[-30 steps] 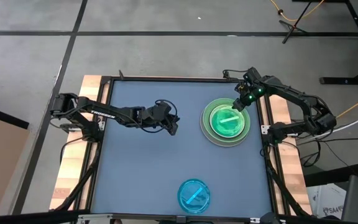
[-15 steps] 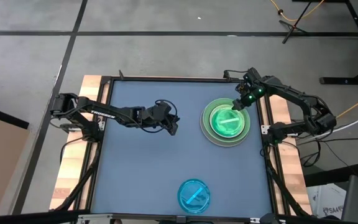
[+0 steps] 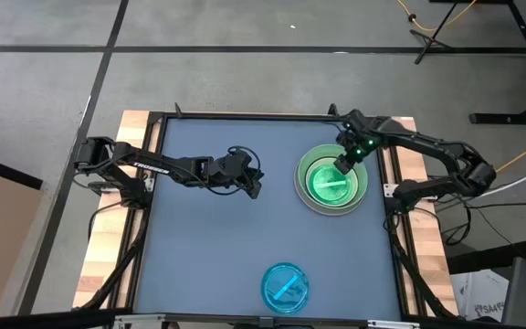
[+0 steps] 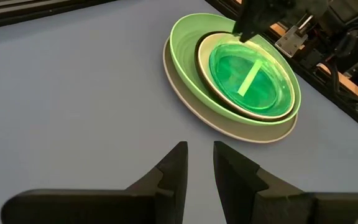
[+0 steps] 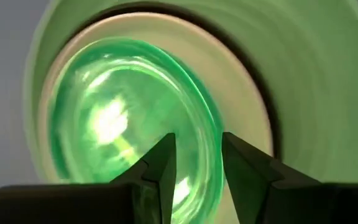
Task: Stack plastic plates
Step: Stack the small light green plate on the small light blue plate, then stack the small light blue plate on the small light green plate
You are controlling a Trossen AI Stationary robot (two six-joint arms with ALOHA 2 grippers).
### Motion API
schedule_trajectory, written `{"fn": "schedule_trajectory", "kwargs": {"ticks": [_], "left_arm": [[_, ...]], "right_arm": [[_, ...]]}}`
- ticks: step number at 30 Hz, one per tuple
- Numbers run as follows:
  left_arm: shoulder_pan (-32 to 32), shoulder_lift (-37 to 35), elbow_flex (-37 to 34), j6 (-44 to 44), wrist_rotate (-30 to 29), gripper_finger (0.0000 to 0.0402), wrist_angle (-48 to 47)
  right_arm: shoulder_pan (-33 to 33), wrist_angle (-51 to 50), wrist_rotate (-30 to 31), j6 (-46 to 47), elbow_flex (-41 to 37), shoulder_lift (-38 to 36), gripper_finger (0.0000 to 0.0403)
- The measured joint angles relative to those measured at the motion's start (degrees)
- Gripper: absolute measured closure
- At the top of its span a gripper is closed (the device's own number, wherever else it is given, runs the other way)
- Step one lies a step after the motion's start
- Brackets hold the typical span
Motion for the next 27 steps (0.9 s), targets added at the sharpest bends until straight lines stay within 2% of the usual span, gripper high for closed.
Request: {"fn": "schedule_trajectory", "kwargs": {"ticks": [4,7,13,19,27], "left_arm": [[0.0,0.0,0.0,-0.01,0.0,0.0331,-0.02],[0.0,0.0,0.0,-0.01,0.0,0.0331,-0.02],[-0.01,0.0,0.0,0.01,0.0,0.0331,-0.02],[0.0,0.0,0.0,0.0,0.0,0.0331,-0.02],[-0.01,0.02,0.0,-0.01,0.01,0.0331,-0.02]], "right_arm": [[2.16,2.11,6.89,1.79,0.0,0.0,0.0283],[2.41,2.91,7.57,1.98,0.0,0.0,0.0283],[2.4,5.55,5.16,1.92,0.0,0.02,0.0283],[3.28,9.84,-2.23,1.91,0.0,0.02,0.0283],[14.52,16.27,-2.71,1.94,0.0,0.02,0.0283]]}}
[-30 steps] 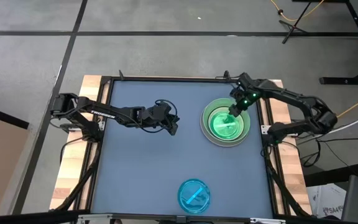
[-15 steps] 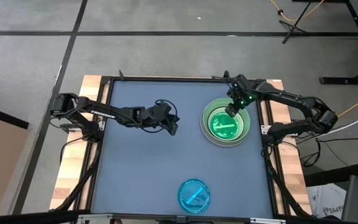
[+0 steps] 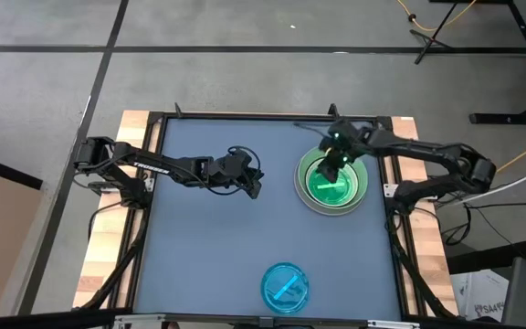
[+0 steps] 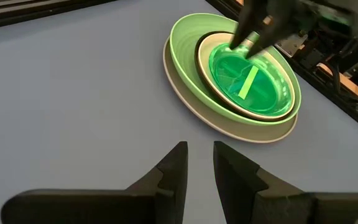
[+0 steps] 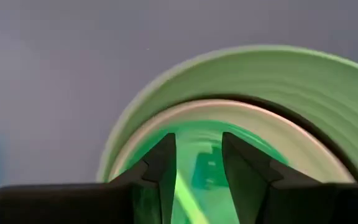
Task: Stack plastic plates
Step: Stack the small light blue plate on the small light green plate
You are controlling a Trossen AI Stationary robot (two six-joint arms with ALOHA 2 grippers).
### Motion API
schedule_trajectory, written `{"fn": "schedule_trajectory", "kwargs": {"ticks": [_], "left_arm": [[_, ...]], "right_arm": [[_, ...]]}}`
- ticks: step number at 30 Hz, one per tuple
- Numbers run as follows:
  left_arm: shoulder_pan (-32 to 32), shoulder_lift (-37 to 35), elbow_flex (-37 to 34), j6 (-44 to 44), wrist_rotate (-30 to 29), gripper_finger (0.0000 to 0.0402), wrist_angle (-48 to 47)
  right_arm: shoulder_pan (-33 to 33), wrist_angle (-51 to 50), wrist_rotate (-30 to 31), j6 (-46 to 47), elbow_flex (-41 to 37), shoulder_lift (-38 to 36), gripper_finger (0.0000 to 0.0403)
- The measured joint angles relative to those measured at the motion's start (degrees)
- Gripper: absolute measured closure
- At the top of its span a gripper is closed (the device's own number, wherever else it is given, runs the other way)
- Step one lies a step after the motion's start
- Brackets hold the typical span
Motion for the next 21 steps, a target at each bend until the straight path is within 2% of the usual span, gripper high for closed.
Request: {"fn": "schedule_trajectory", "kwargs": {"ticks": [10,21], "left_arm": [[-0.01,0.0,0.0,0.01,-0.01,0.0331,0.0],[0.01,0.0,0.0,0.01,0.0,0.0331,0.0]], "right_arm": [[17.3,8.01,0.02,0.46,0.0,0.0,0.0283],[32.26,9.12,0.09,0.46,0.0,0.0,0.0283]]}}
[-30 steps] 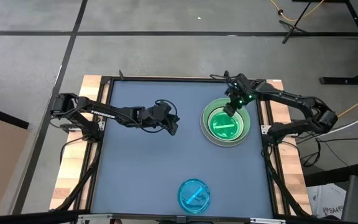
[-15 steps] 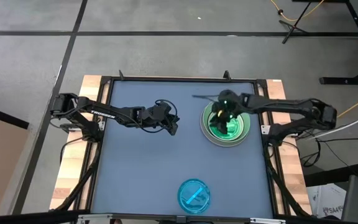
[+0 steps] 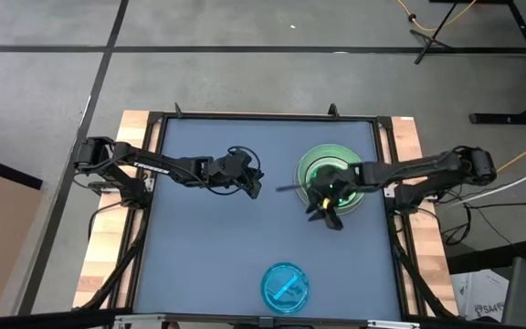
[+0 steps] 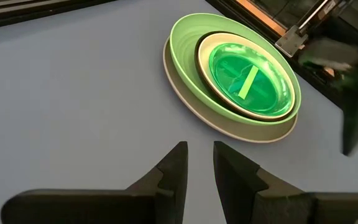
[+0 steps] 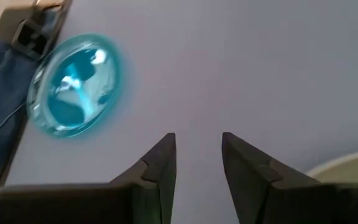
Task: Stack plastic plates
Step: Stack the small light blue plate on the small light green plate
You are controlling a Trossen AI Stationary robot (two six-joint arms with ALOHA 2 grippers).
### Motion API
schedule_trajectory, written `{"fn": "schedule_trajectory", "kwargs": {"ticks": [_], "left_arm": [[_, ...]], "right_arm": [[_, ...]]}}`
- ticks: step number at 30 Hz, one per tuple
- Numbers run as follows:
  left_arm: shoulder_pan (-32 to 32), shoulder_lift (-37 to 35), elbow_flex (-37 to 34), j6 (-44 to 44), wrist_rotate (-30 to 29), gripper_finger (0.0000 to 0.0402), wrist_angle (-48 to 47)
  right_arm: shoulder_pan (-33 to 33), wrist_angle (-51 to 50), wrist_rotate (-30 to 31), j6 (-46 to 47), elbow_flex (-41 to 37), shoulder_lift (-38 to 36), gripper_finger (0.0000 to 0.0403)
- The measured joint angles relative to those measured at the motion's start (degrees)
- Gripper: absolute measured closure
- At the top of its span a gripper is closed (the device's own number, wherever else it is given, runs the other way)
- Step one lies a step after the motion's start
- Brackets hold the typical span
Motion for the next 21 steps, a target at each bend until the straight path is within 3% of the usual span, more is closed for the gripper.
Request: {"fn": "schedule_trajectory", "kwargs": {"ticks": [7,13,21], "left_arm": [[0.0,0.0,0.0,0.0,0.01,0.0331,0.0],[0.0,0.0,0.0,0.0,0.01,0.0331,0.0],[-0.02,0.0,0.0,0.0,0.01,0.0331,0.0]], "right_arm": [[8.07,0.6,1.59,2.5,0.0,0.0,0.0283],[12.99,0.8,10.27,12.59,0.0,0.0,0.0283],[19.53,4.33,16.73,27.19,0.0,0.0,0.0283]]}}
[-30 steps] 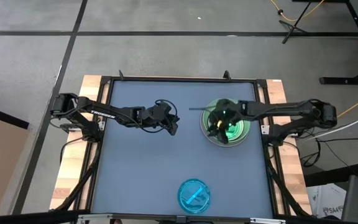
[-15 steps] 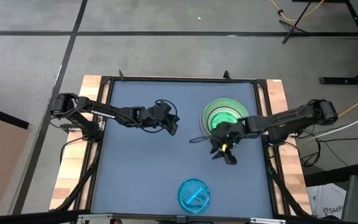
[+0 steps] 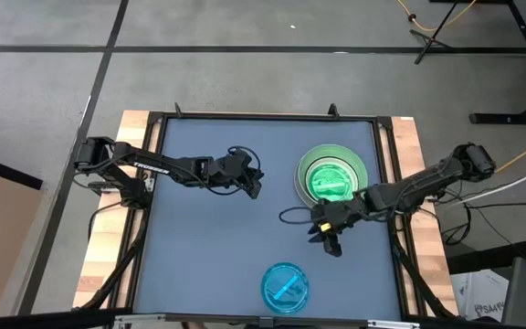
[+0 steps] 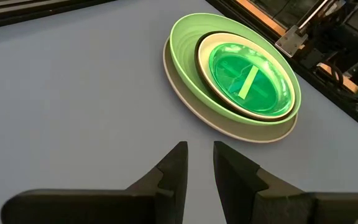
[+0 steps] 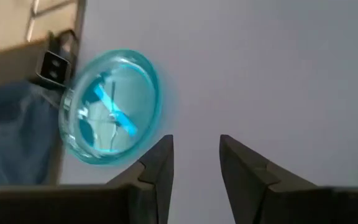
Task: Stack plastic plates
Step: Stack the small light blue plate on the small light green plate
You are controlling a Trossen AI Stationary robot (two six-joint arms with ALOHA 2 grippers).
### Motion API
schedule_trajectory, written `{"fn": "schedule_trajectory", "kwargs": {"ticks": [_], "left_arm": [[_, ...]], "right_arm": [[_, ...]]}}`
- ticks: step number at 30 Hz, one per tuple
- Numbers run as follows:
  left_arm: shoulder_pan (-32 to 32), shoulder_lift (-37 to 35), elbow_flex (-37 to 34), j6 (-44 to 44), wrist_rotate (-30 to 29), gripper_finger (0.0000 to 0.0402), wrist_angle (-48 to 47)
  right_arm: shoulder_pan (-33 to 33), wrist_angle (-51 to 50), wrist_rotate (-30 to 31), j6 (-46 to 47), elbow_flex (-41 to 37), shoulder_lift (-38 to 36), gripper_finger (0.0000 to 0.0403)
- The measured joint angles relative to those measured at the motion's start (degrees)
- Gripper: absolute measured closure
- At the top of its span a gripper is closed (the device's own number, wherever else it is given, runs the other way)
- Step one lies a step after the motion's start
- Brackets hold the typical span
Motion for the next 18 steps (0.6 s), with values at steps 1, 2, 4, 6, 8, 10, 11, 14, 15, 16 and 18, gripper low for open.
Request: {"fn": "schedule_trajectory", "kwargs": {"ticks": [1,2,4,6,8,10,11,14,15,16,18], "left_arm": [[0.0,0.0,0.0,0.0,0.0,0.0331,0.0],[0.01,0.0,0.0,-0.01,0.0,0.0331,0.0],[0.02,0.0,0.0,0.0,0.0,0.0331,0.0],[0.0,0.0,0.0,0.0,0.0,0.0331,0.01],[0.01,0.0,0.0,0.0,0.0,0.0331,0.02],[0.0,0.0,0.0,-0.02,0.0,0.0331,0.0],[0.0,0.0,0.0,-0.01,0.0,0.0331,0.02],[0.0,0.0,0.0,-0.02,0.02,0.0331,0.02],[0.0,0.0,0.0,-0.01,0.0,0.0331,0.01],[0.0,0.0,0.0,-0.01,0.02,0.0331,0.01],[0.0,0.0,0.0,-0.02,0.02,0.0331,0.0]], "right_arm": [[0.99,0.74,1.19,1.64,0.0,0.0,0.0283],[2.1,1.49,2.58,3.33,0.0,0.0,0.0283],[4.2,2.71,5.42,6.63,0.0,-0.01,0.0283],[6.23,2.97,8.08,10.1,0.0,0.0,0.0283],[8.14,2.93,10.45,13.61,0.0,0.0,0.0283],[9.71,2.95,12.28,16.85,0.0,0.0,0.0283],[10.46,2.97,12.93,18.18,0.0,0.0,0.0283],[12.65,4.21,15.68,21.73,0.0,0.0,0.0283],[13.42,5.02,17.07,22.48,0.0,0.0,0.0283],[14.16,5.78,18.5,23.08,0.0,0.0,0.0283],[15.56,6.6,21.16,23.63,0.0,0.0,0.0283]]}}
